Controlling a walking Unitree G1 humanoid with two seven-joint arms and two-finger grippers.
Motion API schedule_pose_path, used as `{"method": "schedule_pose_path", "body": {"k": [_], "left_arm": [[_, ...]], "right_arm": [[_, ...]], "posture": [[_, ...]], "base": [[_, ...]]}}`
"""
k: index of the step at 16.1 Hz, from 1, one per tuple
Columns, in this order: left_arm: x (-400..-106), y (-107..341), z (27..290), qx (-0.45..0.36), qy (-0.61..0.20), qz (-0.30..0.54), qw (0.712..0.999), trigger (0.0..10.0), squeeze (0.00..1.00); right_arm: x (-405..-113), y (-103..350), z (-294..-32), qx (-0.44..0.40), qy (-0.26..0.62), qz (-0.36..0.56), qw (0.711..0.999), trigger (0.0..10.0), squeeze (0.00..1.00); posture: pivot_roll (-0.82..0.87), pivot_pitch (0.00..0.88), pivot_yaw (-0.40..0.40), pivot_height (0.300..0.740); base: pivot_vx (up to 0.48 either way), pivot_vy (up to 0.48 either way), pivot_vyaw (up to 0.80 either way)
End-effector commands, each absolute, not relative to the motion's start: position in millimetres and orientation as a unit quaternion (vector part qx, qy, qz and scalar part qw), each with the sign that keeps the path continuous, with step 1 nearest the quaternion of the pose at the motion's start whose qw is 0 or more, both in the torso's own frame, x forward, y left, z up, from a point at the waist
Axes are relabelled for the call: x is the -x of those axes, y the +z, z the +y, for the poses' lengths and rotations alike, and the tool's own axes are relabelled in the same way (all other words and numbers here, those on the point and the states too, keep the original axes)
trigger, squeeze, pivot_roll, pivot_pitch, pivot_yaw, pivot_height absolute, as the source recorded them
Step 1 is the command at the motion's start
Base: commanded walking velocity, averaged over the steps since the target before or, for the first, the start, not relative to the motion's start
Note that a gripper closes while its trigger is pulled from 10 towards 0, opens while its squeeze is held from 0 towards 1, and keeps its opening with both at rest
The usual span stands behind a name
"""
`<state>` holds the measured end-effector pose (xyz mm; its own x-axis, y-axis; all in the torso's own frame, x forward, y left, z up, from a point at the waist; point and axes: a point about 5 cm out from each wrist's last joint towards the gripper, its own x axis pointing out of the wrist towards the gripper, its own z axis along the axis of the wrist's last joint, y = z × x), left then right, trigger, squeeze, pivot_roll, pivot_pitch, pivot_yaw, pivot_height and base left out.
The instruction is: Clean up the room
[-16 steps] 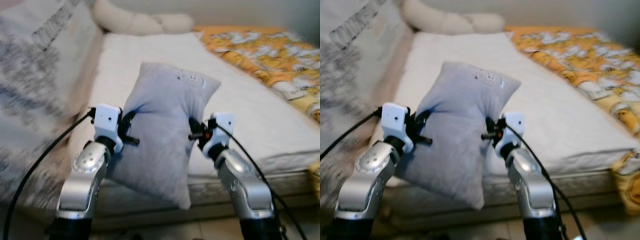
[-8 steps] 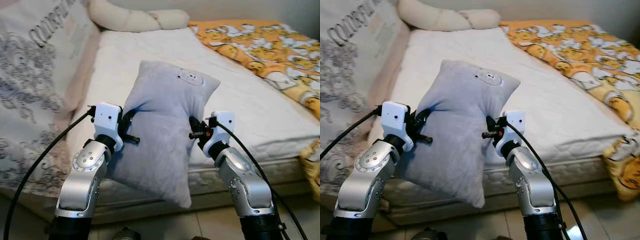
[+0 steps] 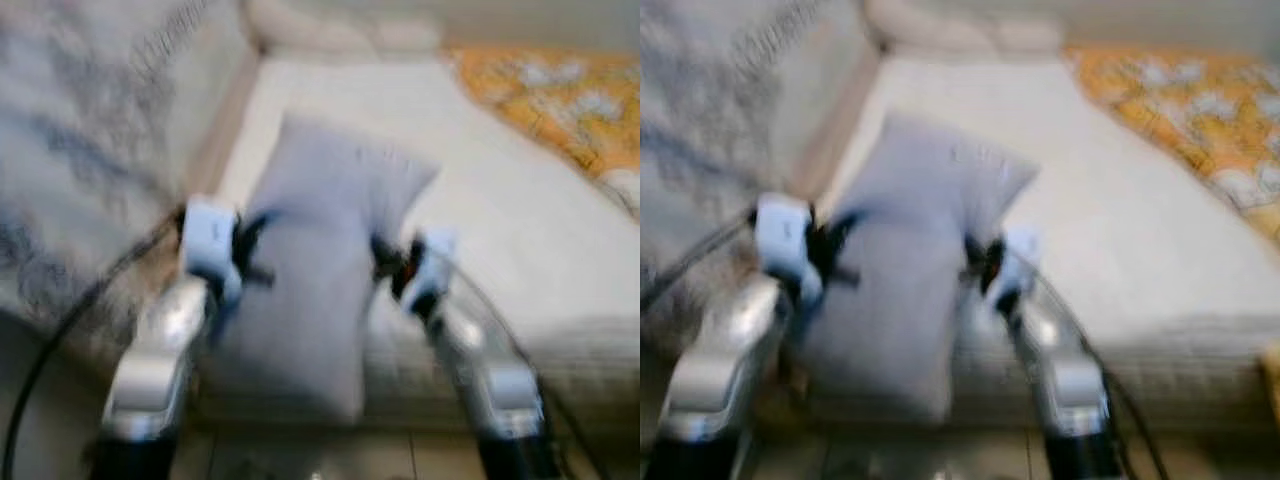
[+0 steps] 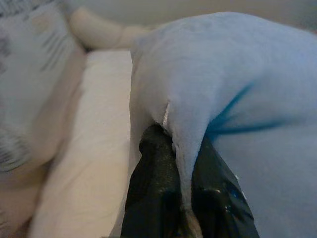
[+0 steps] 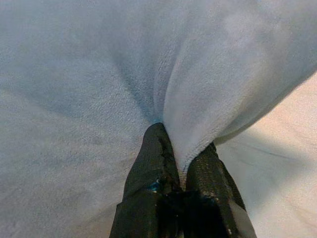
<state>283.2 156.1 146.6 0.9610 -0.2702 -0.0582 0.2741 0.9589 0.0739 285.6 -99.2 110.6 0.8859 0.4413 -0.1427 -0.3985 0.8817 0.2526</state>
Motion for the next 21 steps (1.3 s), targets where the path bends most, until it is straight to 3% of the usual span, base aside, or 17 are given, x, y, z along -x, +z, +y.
{"method": "schedule_pose_path", "body": {"k": [1,11,17,21], "left_arm": [[-286.5,161.3,152.7,-0.042,-0.138,-0.008,0.990,10.0,0.00],[-286.7,160.1,158.7,-0.052,-0.139,0.000,0.989,10.0,0.00],[-290.6,155.7,163.0,-0.087,-0.161,0.021,0.983,10.0,0.00],[-312.0,150.3,160.0,-0.118,-0.188,0.031,0.975,10.0,0.00]], "right_arm": [[-288.3,117.7,-110.6,-0.097,0.204,0.080,0.971,10.0,0.00],[-281.3,112.3,-98.8,-0.088,0.257,0.093,0.958,10.0,0.00],[-281.0,106.2,-104.2,-0.090,0.237,0.103,0.962,10.0,0.00],[-294.1,99.0,-117.2,-0.095,0.181,0.120,0.971,10.0,0.00]], "posture": [[-0.02,0.000,-0.009,0.740],[-0.02,0.000,-0.002,0.740],[-0.02,0.000,0.007,0.740],[-0.02,0.000,-0.002,0.740]], "base": [[0.341,0.000,0.00],[0.339,0.000,0.16],[0.000,0.000,0.00],[0.000,0.000,0.00]]}}
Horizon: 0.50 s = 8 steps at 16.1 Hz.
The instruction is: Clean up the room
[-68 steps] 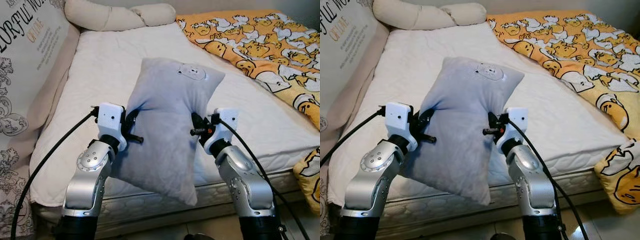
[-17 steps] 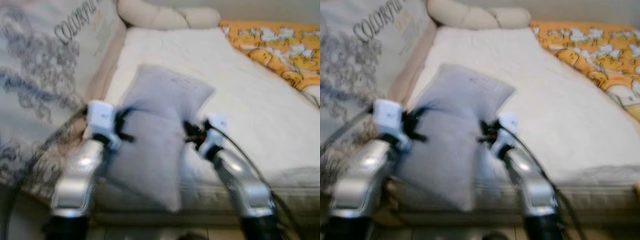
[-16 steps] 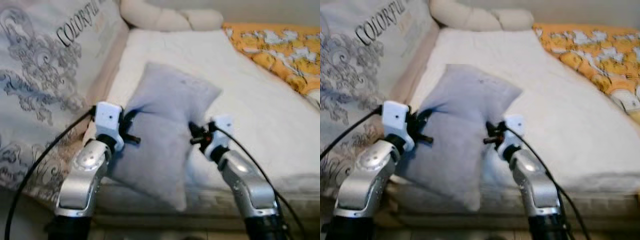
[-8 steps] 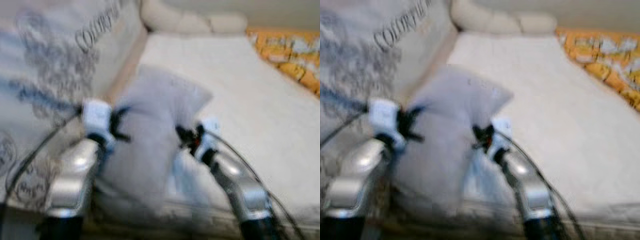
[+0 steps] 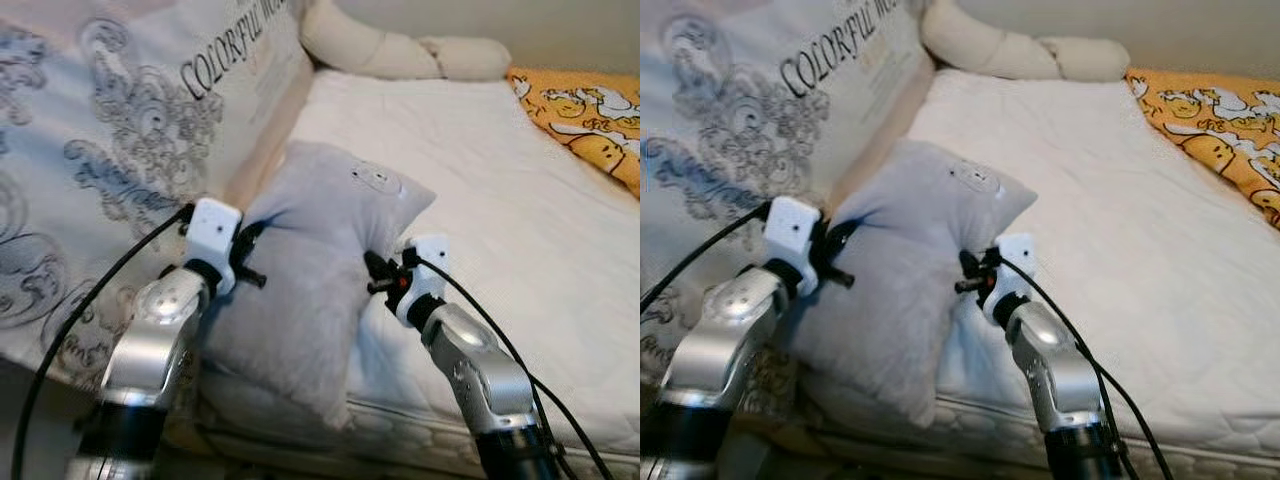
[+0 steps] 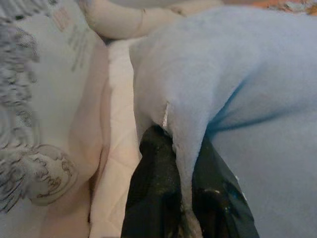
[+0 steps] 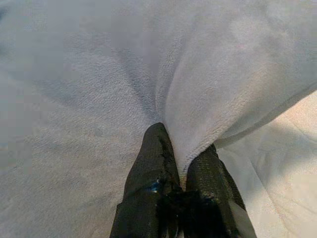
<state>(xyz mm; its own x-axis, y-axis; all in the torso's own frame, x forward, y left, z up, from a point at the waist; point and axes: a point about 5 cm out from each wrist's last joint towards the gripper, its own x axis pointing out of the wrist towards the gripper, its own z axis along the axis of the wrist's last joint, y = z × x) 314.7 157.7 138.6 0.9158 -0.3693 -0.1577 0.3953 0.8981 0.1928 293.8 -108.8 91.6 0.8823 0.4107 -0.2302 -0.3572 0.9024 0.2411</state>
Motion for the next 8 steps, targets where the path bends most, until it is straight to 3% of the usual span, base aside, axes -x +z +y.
{"method": "schedule_pose_path", "body": {"k": [1,2,3,5,8], "left_arm": [[-326.1,150.6,157.8,-0.132,-0.202,0.031,0.970,10.0,0.00],[-333.5,151.8,158.3,-0.136,-0.201,0.030,0.970,10.0,0.00],[-343.6,153.9,159.4,-0.138,-0.193,0.030,0.971,10.0,0.00],[-372.7,163.4,161.3,-0.139,-0.161,0.023,0.977,10.0,0.00],[-390.0,170.3,163.7,-0.143,-0.127,0.021,0.981,10.0,0.00]], "right_arm": [[-303.3,95.4,-118.1,-0.087,0.174,0.124,0.973,10.0,0.00],[-309.0,93.9,-117.7,-0.095,0.174,0.125,0.972,10.0,0.00],[-317.1,90.5,-117.2,-0.098,0.173,0.131,0.971,10.0,1.00],[-336.9,78.8,-115.2,-0.093,0.180,0.158,0.966,10.0,1.00],[-346.7,74.8,-123.2,-0.070,0.163,0.168,0.970,10.0,1.00]], "posture": [[-0.02,0.000,-0.001,0.740],[-0.03,0.000,0.009,0.740],[-0.04,0.000,0.020,0.740],[-0.05,0.000,0.037,0.740],[-0.06,0.000,0.040,0.740]], "base": [[0.000,0.000,0.00],[0.000,0.000,0.00],[0.000,0.000,0.00],[0.000,0.000,0.00],[0.000,0.000,0.00]]}}
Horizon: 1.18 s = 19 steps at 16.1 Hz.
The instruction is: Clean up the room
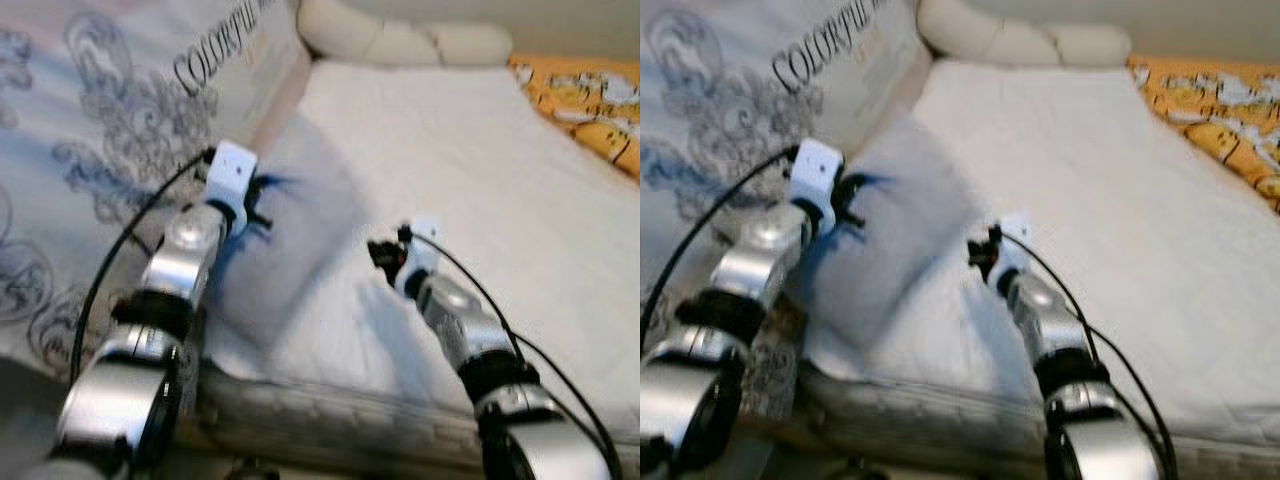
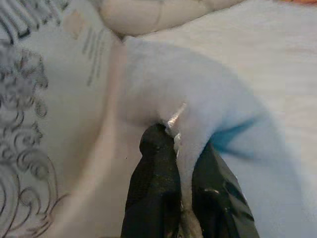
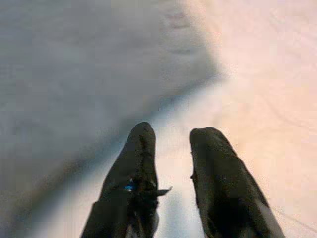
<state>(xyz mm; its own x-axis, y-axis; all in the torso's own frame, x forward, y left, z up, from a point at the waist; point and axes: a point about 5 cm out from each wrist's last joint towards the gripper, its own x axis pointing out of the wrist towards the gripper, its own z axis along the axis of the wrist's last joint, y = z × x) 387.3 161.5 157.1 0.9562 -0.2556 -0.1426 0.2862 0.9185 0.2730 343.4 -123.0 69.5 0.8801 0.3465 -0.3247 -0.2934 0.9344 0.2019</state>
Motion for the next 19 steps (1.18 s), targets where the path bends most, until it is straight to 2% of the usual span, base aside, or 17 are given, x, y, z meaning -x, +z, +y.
{"method": "schedule_pose_path", "body": {"k": [1,2,4,7,9,12,15,16,19], "left_arm": [[-392.9,171.6,164.7,-0.148,-0.119,0.020,0.982,10.0,0.00],[-395.8,174.1,165.8,-0.152,-0.110,0.018,0.982,10.0,0.00],[-401.6,175.3,170.2,-0.166,-0.077,0.018,0.983,10.0,0.00],[-399.5,162.8,179.6,-0.209,-0.040,0.038,0.976,10.0,0.00],[-398.8,160.5,183.3,-0.213,-0.027,0.041,0.976,10.0,0.00],[-394.4,150.1,181.0,-0.280,-0.031,0.030,0.959,10.0,0.00],[-391.2,142.7,181.3,-0.284,-0.039,0.035,0.957,10.0,0.00],[-390.9,143.5,181.5,-0.274,-0.046,0.030,0.960,10.0,1.00],[-392.3,158.9,179.9,-0.283,-0.069,-0.026,0.956,10.0,1.00]], "right_arm": [[-348.7,75.9,-127.1,-0.069,0.156,0.164,0.972,10.0,1.00],[-350.2,78.8,-131.4,-0.074,0.152,0.155,0.973,10.0,1.00],[-341.8,89.3,-136.4,-0.079,0.200,0.109,0.971,10.0,1.00],[-315.8,104.2,-129.0,-0.063,0.308,0.068,0.947,10.0,1.00],[-309.2,108.0,-131.1,-0.054,0.323,0.060,0.943,10.0,1.00],[-295.1,109.5,-137.4,-0.020,0.346,0.061,0.936,10.0,1.00],[-285.9,115.6,-132.5,-0.044,0.369,0.058,0.927,10.0,1.00],[-283.1,118.2,-131.8,-0.055,0.376,0.052,0.924,10.0,1.00],[-279.1,122.1,-136.7,-0.069,0.360,0.033,0.930,10.0,1.00]], "posture": [[-0.06,0.000,0.038,0.740],[-0.06,0.000,0.039,0.740],[-0.09,0.000,0.040,0.740],[-0.12,0.000,0.059,0.740],[-0.13,0.000,0.063,0.740],[-0.15,0.000,0.068,0.740],[-0.15,0.000,0.058,0.740],[-0.15,0.000,0.054,0.740],[-0.14,0.000,0.054,0.740]], "base": [[0.000,0.000,0.00],[0.000,0.000,0.00],[0.000,0.000,0.00],[0.000,0.000,0.00],[0.000,0.000,0.00],[0.000,0.000,0.00],[0.000,0.000,0.00],[0.000,0.000,0.00],[0.000,0.000,0.00]]}}
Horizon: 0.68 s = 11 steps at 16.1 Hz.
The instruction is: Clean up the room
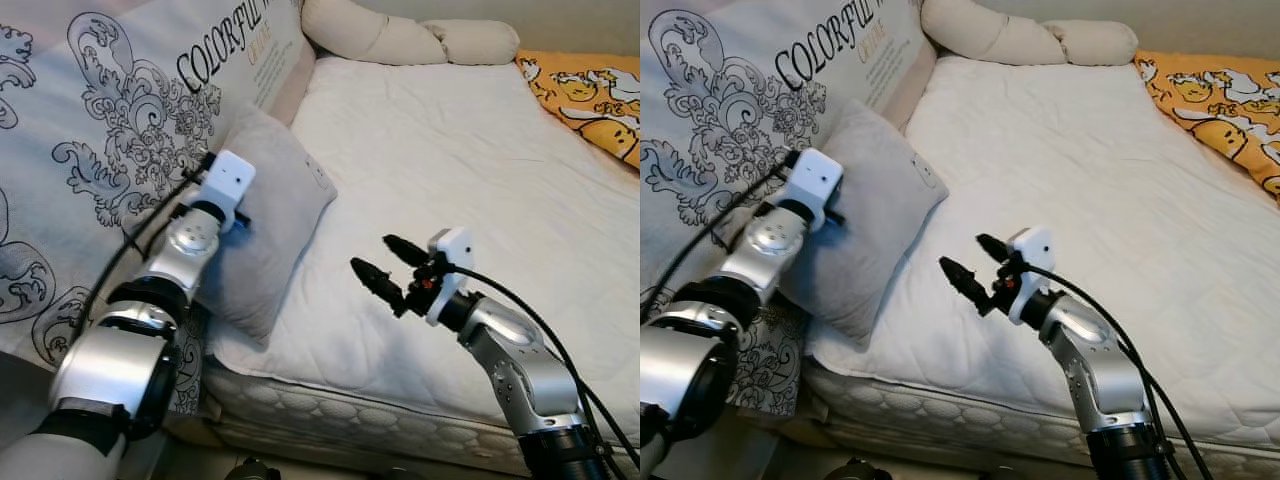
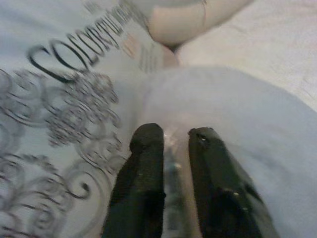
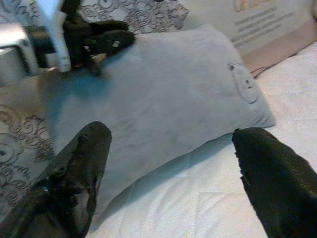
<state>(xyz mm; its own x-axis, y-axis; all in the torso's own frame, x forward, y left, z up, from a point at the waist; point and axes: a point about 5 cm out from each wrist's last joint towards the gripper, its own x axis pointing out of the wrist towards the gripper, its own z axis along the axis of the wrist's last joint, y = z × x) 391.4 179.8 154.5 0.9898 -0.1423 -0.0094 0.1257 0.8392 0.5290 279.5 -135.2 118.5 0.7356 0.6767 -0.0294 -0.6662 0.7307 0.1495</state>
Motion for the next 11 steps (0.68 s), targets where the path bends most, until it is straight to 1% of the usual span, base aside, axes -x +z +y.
{"method": "schedule_pose_path", "body": {"k": [1,2,3,4,5,6,7,8,9,10,11], "left_arm": [[-392.5,166.9,178.0,-0.238,-0.091,-0.047,0.966,10.0,1.00],[-391.9,176.6,176.5,-0.204,-0.103,-0.078,0.970,10.0,1.00],[-390.9,180.8,175.5,-0.193,-0.106,-0.096,0.971,10.0,1.00],[-387.2,188.8,172.5,-0.145,-0.091,-0.136,0.976,10.0,1.00],[-382.6,189.1,168.9,-0.115,-0.103,-0.137,0.978,10.0,1.00],[-369.2,186.6,159.6,-0.061,-0.133,-0.138,0.979,10.0,1.00],[-351.5,183.9,153.7,-0.022,-0.136,-0.143,0.980,10.0,1.00],[-329.9,173.2,146.8,0.015,-0.145,-0.123,0.982,10.0,1.00],[-315.6,166.2,142.6,0.025,-0.156,-0.110,0.981,10.0,1.00],[-306.1,161.3,141.0,0.016,-0.158,-0.107,0.982,10.0,1.00],[-300.9,158.7,142.5,0.007,-0.153,-0.103,0.983,10.0,1.00]], "right_arm": [[-281.4,123.0,-143.5,-0.072,0.335,0.027,0.939,10.0,1.00],[-282.8,124.7,-148.5,-0.077,0.318,0.021,0.945,10.0,1.00],[-282.9,125.8,-149.6,-0.078,0.314,0.018,0.946,10.0,1.00],[-282.6,129.3,-152.0,-0.079,0.297,0.008,0.952,10.0,1.00],[-281.5,133.1,-152.7,-0.087,0.284,-0.003,0.955,10.0,1.00],[-279.8,140.1,-153.0,-0.103,0.254,-0.025,0.961,10.0,1.00],[-277.8,144.9,-154.0,-0.104,0.218,-0.041,0.969,10.0,1.00],[-276.8,145.0,-149.9,-0.084,0.200,-0.039,0.975,10.0,1.00],[-277.8,142.9,-147.4,-0.074,0.185,-0.030,0.979,10.0,1.00],[-275.8,142.6,-145.7,-0.075,0.183,-0.027,0.980,10.0,1.00],[-273.9,142.4,-144.6,-0.070,0.180,-0.027,0.981,10.0,1.00]], "posture": [[-0.14,0.000,0.061,0.740],[-0.14,0.000,0.067,0.740],[-0.14,0.000,0.067,0.740],[-0.14,0.000,0.072,0.740],[-0.15,0.000,0.074,0.740],[-0.15,0.000,0.068,0.740],[-0.15,0.000,0.064,0.740],[-0.13,0.000,0.045,0.740],[-0.13,0.000,0.041,0.740],[-0.11,0.000,0.015,0.740],[-0.11,0.000,0.009,0.740]], "base": [[0.000,0.000,0.00],[0.000,0.000,0.00],[0.000,0.000,0.00],[0.000,0.000,0.00],[0.000,0.000,0.00],[0.000,0.000,0.00],[0.000,0.000,0.00],[0.000,0.000,0.00],[0.000,0.000,0.00],[0.000,0.000,0.00],[0.000,0.000,0.00]]}}
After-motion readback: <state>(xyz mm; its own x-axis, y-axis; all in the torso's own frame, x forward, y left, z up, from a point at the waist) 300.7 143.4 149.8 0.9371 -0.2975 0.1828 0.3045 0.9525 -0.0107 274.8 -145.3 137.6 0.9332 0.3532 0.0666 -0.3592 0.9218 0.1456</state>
